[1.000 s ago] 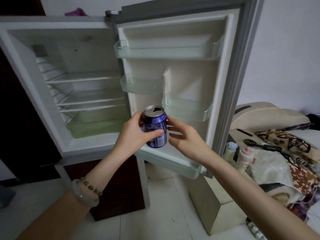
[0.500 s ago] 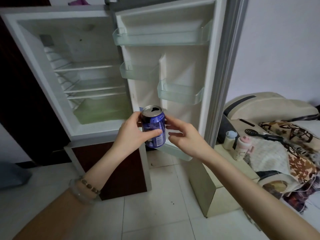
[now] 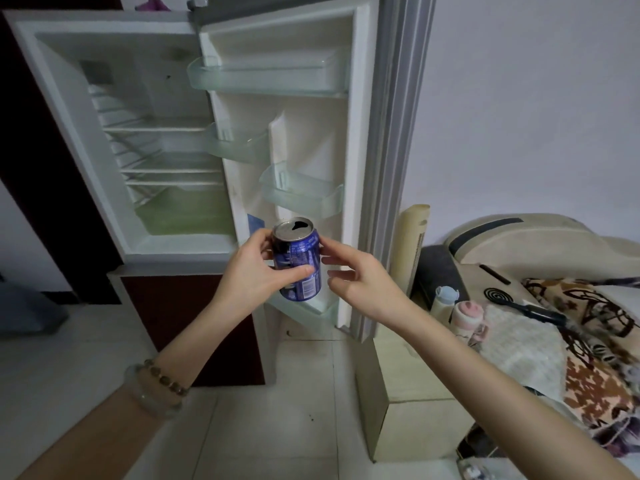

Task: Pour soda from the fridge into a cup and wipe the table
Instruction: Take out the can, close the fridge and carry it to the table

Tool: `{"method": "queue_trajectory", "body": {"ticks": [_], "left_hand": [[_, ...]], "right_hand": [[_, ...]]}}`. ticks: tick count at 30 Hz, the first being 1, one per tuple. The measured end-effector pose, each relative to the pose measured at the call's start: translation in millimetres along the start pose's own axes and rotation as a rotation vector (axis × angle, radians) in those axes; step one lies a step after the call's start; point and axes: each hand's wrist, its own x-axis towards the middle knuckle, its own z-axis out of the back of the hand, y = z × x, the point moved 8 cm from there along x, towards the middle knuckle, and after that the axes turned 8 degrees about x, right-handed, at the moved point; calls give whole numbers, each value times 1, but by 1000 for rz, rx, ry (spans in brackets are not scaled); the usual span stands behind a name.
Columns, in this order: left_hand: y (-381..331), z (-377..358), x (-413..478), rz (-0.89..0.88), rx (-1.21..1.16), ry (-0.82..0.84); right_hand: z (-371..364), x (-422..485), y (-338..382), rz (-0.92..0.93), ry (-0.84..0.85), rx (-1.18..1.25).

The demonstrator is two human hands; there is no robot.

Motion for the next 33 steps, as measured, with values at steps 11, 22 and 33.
{"method": "queue_trajectory", "body": {"ticks": [11,22,33], "left_hand": [[-27,-34,-5,82,51,-55],[-24,-43,0,79,97,-78],[-14,-49,-4,101,124,-81]], "right_hand": [[45,-4,-17,77,89,-77],[128,41,-72,14,-255,-303],[124,78,-117,-36,-174,-261]]}}
